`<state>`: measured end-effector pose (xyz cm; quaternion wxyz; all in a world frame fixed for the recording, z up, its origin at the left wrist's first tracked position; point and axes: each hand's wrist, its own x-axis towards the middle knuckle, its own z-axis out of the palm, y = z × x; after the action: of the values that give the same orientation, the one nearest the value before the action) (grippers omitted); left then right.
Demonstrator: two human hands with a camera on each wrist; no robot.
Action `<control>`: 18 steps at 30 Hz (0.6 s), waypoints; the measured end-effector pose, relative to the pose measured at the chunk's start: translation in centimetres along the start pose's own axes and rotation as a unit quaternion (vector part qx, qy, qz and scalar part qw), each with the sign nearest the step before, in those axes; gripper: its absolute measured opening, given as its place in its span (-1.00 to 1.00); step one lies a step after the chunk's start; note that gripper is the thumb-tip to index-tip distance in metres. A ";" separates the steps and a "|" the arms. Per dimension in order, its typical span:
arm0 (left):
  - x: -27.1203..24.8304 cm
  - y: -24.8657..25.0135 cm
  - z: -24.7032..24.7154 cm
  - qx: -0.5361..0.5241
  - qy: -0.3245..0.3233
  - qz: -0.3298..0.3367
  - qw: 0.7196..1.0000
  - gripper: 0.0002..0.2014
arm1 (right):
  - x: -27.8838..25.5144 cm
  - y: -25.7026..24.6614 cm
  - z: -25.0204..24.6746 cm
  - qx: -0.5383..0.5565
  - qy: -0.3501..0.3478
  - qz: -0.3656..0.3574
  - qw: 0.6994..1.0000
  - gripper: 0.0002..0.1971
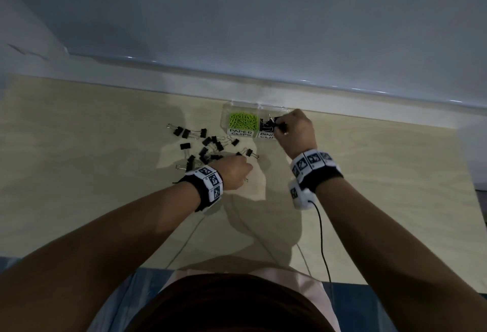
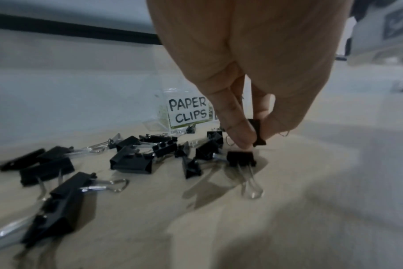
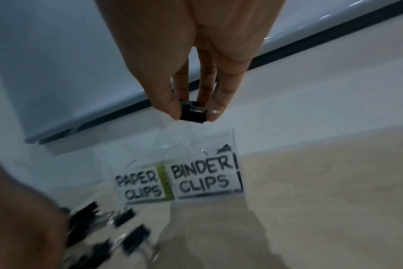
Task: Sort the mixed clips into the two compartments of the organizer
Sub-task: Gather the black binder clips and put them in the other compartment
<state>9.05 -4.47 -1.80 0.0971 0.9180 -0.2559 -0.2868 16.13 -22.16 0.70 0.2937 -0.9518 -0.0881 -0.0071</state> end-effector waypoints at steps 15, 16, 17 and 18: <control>5.6 -0.3 -10.0 -0.221 0.216 -0.070 0.948 -0.81 | -5.8 1.7 4.5 -0.073 -0.184 -0.025 0.980 -0.67; 5.0 -0.4 -9.3 -0.210 0.214 -0.074 0.951 -0.83 | -5.5 1.2 4.9 -0.084 -0.192 -0.039 0.977 -0.66; 4.2 -0.6 -8.5 -0.200 0.214 -0.078 0.953 -0.86 | -5.1 0.7 5.2 -0.093 -0.196 -0.046 0.975 -0.66; 3.2 -0.8 -7.5 -0.189 0.214 -0.084 0.955 -0.89 | -4.6 0.2 5.4 -0.098 -0.196 -0.046 0.975 -0.66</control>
<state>15.99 -5.21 2.58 0.2967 0.9410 -0.0926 -0.1336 11.44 -20.04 -4.20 0.1756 -0.9536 -0.1871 0.1578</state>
